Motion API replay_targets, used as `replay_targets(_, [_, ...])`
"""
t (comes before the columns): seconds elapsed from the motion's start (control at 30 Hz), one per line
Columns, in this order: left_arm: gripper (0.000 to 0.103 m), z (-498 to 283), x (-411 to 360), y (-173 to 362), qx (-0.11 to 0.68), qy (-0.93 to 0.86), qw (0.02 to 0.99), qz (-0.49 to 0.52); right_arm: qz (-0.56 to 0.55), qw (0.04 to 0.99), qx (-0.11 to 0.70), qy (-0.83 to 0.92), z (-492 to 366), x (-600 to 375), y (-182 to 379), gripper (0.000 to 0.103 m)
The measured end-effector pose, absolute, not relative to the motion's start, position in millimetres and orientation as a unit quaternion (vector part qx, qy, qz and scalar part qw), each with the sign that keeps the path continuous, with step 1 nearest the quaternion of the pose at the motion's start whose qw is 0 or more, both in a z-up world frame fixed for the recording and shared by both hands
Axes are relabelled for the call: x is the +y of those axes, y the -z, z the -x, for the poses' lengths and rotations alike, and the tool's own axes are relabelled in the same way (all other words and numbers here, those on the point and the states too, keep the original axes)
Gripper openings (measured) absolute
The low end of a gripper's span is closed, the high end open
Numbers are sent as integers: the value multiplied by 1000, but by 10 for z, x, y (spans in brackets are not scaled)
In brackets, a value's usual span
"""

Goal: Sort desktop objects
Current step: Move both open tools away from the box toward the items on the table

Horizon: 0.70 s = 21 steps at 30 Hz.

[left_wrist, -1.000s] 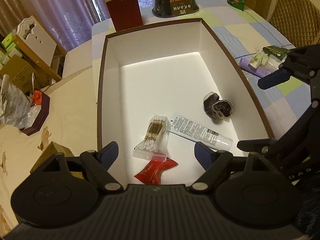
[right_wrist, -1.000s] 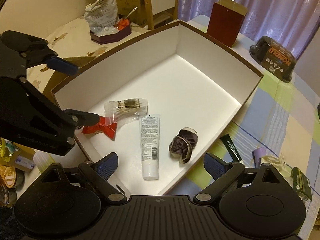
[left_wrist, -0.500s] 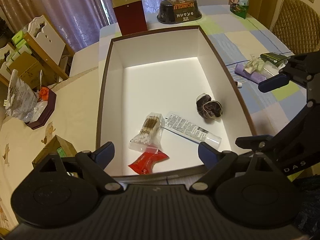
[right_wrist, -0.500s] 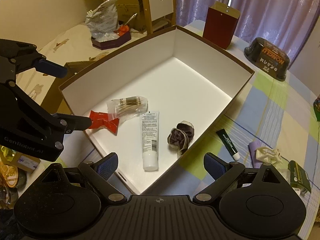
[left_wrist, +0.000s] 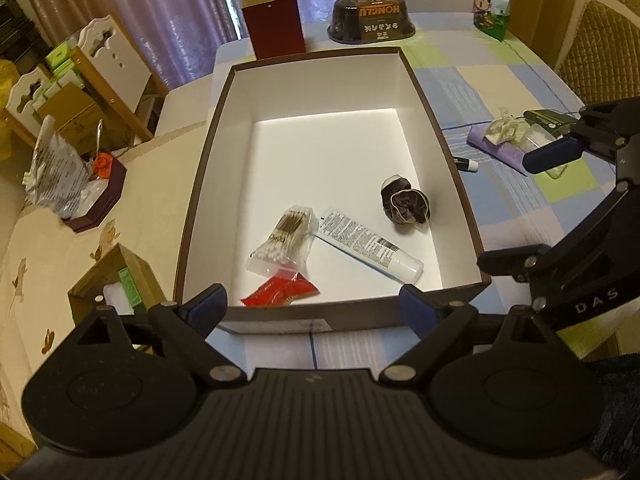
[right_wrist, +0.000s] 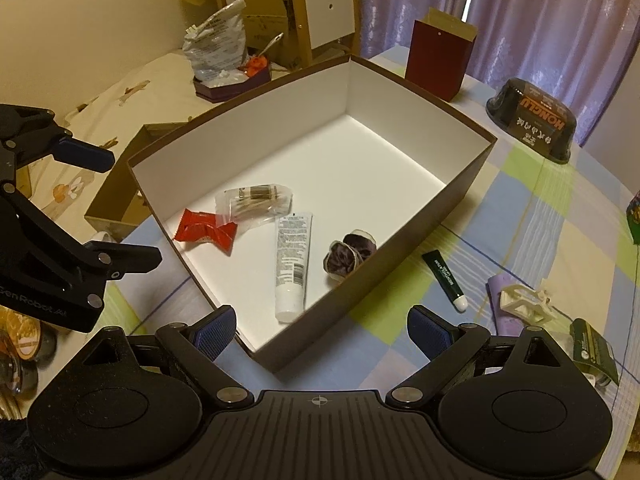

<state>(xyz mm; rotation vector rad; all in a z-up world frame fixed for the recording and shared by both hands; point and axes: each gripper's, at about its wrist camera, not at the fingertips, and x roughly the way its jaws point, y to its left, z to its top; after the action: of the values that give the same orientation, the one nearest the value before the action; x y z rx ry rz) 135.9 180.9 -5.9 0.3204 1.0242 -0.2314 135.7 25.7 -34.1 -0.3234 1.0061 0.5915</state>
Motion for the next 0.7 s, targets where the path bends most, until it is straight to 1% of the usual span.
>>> replay_targets(0.7, [91, -1132, 1114, 106, 503, 64, 854, -116, 141, 822, 471, -289, -1363, -648, 376, 95])
